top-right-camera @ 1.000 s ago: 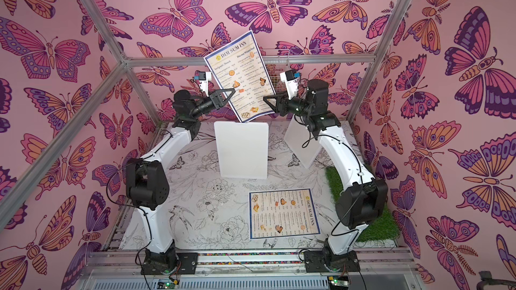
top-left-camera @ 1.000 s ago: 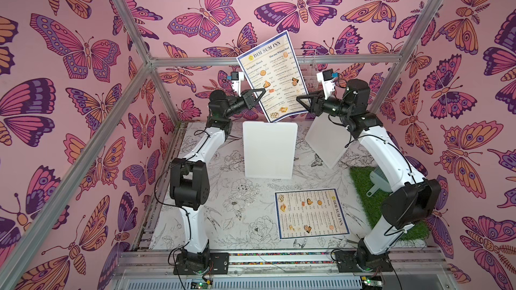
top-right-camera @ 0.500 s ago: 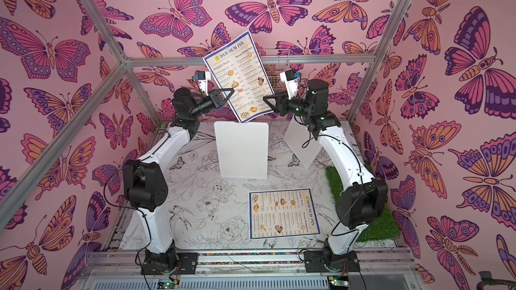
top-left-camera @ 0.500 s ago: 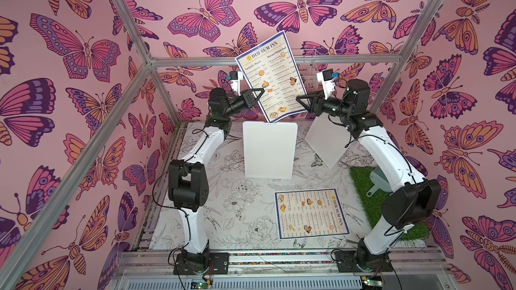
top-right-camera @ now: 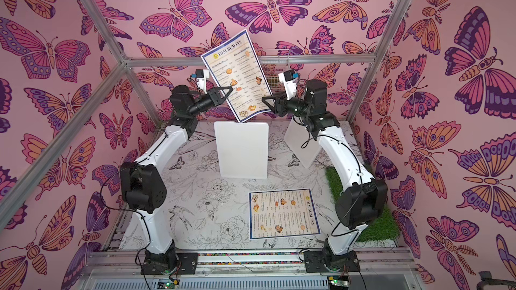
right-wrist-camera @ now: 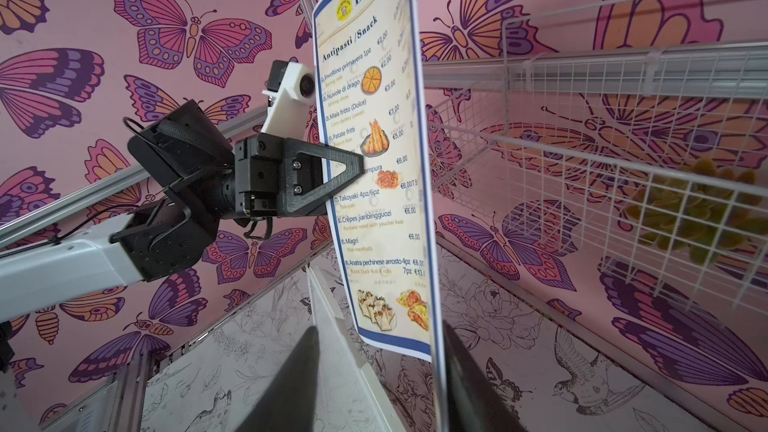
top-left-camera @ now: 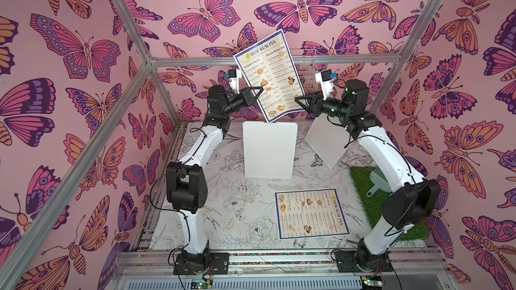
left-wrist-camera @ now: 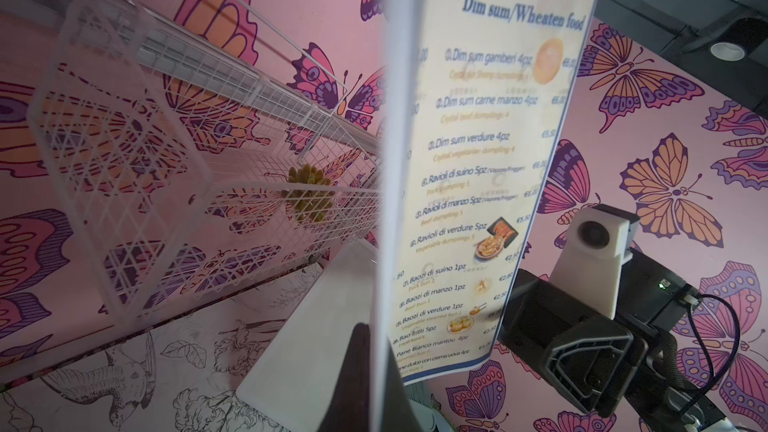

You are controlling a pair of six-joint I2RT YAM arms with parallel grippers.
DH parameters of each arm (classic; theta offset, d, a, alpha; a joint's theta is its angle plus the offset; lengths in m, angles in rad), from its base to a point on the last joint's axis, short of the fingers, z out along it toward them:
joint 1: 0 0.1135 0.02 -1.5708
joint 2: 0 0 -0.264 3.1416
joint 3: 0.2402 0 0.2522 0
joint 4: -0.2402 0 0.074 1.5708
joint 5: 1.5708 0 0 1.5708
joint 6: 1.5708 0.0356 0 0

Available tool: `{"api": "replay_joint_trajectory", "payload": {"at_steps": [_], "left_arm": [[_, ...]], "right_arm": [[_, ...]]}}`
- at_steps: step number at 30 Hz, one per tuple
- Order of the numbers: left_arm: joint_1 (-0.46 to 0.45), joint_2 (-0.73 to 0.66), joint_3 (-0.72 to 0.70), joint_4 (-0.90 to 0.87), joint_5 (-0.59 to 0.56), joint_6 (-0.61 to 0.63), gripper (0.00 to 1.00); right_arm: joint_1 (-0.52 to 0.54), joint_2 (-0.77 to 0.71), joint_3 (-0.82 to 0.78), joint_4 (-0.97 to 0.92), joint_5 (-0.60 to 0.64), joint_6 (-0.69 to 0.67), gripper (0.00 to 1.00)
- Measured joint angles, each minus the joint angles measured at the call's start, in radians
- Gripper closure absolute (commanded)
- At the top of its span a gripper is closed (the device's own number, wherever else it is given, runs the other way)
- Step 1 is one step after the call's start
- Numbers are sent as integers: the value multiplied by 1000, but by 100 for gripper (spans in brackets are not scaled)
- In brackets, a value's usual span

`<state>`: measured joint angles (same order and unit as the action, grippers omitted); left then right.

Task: Insert the menus into the narrow rack
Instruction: Insert the menu into the narrow rack.

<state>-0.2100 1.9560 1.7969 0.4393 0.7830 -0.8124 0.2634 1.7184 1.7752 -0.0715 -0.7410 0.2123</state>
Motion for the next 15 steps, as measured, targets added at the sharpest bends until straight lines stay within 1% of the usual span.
{"api": "replay_joint_trajectory", "payload": {"at_steps": [15], "left_arm": [[-3, -3, 17, -29, -21, 0, 99]], "right_arm": [[1, -19, 0, -1, 5, -3, 53]]}}
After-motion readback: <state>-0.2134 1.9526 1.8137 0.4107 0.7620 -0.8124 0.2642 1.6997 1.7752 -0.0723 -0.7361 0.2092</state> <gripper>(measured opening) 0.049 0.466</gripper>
